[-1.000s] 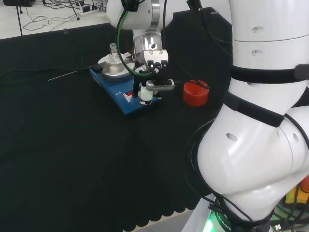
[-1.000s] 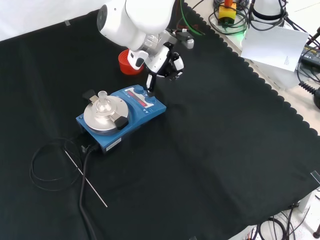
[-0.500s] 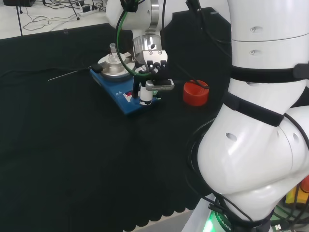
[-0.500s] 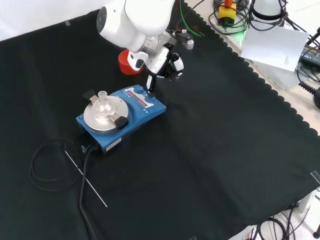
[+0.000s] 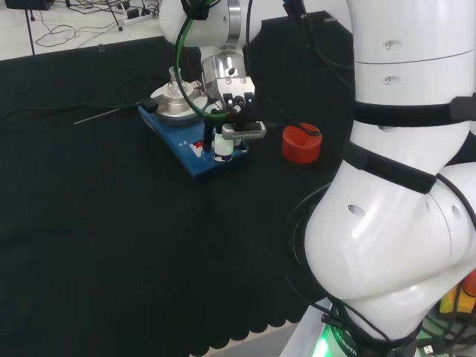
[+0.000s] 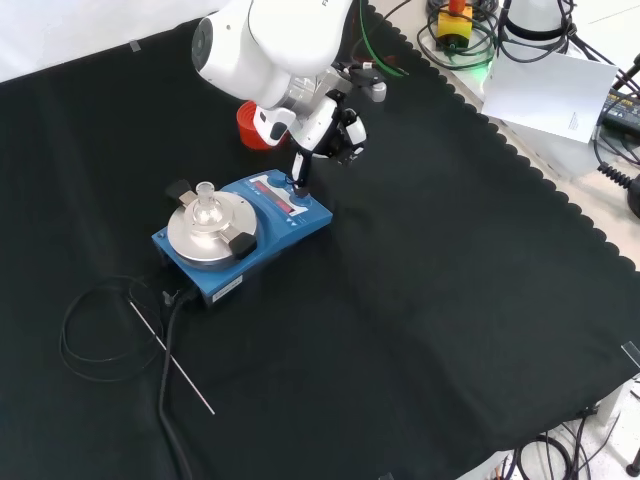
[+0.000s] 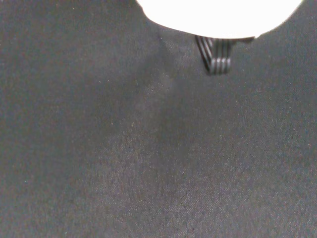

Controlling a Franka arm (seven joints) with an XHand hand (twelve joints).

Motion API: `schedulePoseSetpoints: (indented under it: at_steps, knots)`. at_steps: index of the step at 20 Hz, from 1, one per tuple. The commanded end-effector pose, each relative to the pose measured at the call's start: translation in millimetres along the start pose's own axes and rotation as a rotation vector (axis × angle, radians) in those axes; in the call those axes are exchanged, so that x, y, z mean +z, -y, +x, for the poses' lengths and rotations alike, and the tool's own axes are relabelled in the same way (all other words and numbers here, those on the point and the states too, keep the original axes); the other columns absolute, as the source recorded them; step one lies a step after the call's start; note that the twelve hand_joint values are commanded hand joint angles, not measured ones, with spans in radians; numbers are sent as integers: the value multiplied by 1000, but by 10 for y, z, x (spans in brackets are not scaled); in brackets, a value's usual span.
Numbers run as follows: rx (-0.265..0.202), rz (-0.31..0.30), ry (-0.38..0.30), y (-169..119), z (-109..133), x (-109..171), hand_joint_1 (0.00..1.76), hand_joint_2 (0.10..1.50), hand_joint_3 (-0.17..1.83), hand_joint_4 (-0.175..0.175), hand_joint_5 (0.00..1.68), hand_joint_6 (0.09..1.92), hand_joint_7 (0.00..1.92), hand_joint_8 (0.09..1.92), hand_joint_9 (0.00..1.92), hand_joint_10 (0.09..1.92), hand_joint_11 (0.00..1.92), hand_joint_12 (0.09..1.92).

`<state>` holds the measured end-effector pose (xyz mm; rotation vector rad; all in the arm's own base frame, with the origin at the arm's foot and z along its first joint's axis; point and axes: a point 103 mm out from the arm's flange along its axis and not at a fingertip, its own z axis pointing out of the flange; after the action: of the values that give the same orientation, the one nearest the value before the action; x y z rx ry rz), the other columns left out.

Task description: Turn on the heater.

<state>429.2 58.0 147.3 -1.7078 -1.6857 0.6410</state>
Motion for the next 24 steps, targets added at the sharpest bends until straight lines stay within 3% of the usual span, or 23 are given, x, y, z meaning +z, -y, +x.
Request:
schedulePoseSetpoints:
  at_steps: [1,24]
  knots:
    - [8,8,0,-5,-15,19,1520,557,1279,-52,440,274,1760,1604,1817,1617,1314,1414]
    - [5,11,-3,-34,-34,63,1517,553,1285,-54,438,307,1766,1589,1819,1609,1313,1409]
